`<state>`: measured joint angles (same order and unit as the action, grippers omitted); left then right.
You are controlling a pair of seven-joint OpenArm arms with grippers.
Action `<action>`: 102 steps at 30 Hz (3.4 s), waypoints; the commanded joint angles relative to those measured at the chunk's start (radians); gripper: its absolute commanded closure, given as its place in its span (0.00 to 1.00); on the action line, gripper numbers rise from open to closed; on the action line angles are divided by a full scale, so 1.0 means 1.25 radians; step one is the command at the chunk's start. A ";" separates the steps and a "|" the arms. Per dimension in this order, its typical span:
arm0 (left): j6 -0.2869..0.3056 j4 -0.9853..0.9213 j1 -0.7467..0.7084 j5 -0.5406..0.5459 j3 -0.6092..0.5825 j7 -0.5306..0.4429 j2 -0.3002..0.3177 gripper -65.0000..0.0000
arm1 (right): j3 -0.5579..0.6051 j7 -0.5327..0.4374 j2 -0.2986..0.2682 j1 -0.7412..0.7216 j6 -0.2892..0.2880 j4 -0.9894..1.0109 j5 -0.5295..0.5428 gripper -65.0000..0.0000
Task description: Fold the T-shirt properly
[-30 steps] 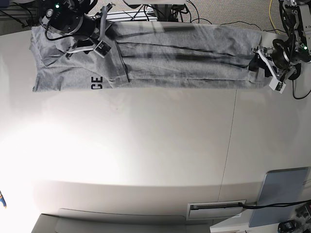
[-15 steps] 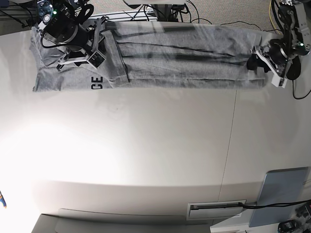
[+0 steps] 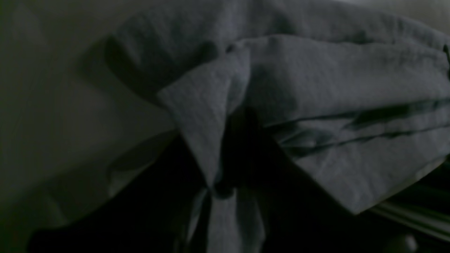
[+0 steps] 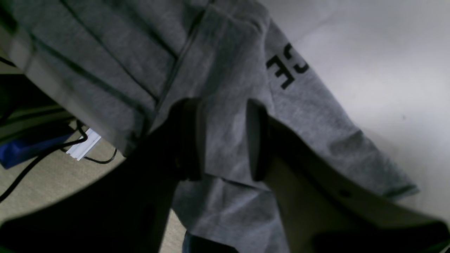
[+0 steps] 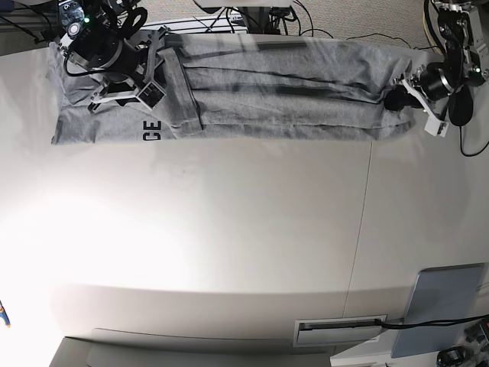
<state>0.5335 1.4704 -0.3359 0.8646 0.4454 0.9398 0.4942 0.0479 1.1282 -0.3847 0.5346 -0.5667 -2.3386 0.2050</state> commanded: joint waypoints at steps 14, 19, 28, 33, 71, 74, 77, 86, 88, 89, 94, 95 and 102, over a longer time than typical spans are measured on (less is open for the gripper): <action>-0.183 0.285 0.027 -0.222 0.002 0.116 0.031 1.00 | -0.003 -0.072 -0.007 0.000 0.075 -0.014 -0.148 0.70; -0.215 0.470 -0.052 -0.227 -0.004 0.107 -0.035 1.00 | -0.003 -0.085 -0.007 0.000 0.077 -0.014 -0.159 0.70; -0.247 0.660 -0.159 -0.235 -0.220 0.059 -0.152 1.00 | -0.003 -0.096 -0.007 -0.005 0.101 -0.014 -0.164 0.70; -0.347 0.653 -0.120 -0.366 -0.415 0.022 -0.204 1.00 | -0.004 -0.093 -0.007 -0.004 0.158 -0.014 -0.285 0.70; -0.256 0.497 0.097 -0.538 -0.708 0.008 -0.321 0.41 | -0.417 -0.103 -0.007 -0.004 0.207 0.136 -0.053 0.70; -0.289 0.497 0.090 -0.539 -0.708 0.009 -0.284 0.41 | -0.532 -0.105 -0.007 -0.004 0.145 0.185 0.063 0.70; -0.304 0.497 0.066 -0.506 -0.708 0.011 -0.273 0.41 | -0.616 -0.105 -0.007 -0.004 0.074 0.254 0.158 0.70; -0.276 0.494 0.002 -0.421 -0.711 0.001 -0.276 0.41 | -0.657 -0.104 -0.007 -0.004 0.038 0.364 0.183 0.70; -0.282 0.484 -0.002 -0.421 -0.711 -0.001 -0.276 0.41 | -0.657 -0.107 -0.007 -0.004 0.038 0.364 0.183 0.70; -0.288 0.474 -0.002 -0.421 -0.711 -0.009 -0.276 0.41 | -0.657 -0.108 -0.007 -0.004 0.038 0.364 0.183 0.70; -0.288 0.439 -0.001 -0.403 -0.737 -0.024 -0.276 0.48 | -0.657 -0.108 -0.007 -0.004 0.038 0.364 0.183 0.70; -0.288 0.439 -0.001 -0.407 -0.750 -0.034 -0.276 0.50 | -0.657 -0.110 -0.007 -0.004 0.038 0.364 0.183 0.70; -0.387 0.432 0.003 -0.564 -0.842 -0.061 -0.287 0.56 | -0.657 -0.109 -0.007 -0.004 0.038 0.364 0.182 0.70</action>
<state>0.0425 1.9953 -0.3363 0.1543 -0.6041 0.8829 0.1444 -0.7620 1.0126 -0.3759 0.5266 -0.5217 -1.8698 0.4286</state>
